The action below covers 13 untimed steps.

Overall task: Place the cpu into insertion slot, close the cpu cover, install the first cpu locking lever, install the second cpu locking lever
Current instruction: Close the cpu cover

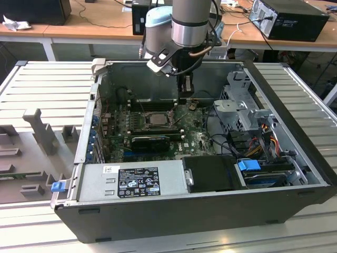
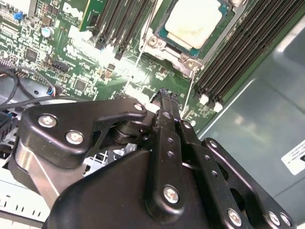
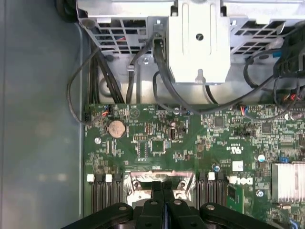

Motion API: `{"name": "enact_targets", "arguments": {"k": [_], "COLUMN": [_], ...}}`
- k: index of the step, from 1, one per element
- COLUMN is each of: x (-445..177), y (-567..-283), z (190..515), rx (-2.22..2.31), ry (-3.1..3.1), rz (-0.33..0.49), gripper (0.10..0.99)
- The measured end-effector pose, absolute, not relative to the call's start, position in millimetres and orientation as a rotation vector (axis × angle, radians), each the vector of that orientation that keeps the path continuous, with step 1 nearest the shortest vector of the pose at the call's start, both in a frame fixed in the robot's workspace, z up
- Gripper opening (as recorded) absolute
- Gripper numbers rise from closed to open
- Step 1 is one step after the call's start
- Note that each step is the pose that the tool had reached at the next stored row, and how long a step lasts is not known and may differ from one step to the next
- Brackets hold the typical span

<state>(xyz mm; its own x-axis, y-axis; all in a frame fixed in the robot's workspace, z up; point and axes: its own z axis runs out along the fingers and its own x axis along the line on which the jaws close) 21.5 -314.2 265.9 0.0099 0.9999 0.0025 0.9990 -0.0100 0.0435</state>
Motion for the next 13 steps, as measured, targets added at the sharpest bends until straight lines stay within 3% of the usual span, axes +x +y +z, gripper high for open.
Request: {"name": "enact_targets", "arguments": {"k": [13], "x": [41.5], "y": [-314.2], "z": [270.9], "rx": [2.214], "ry": [2.192], "rz": [0.045], "gripper": [0.106]}}
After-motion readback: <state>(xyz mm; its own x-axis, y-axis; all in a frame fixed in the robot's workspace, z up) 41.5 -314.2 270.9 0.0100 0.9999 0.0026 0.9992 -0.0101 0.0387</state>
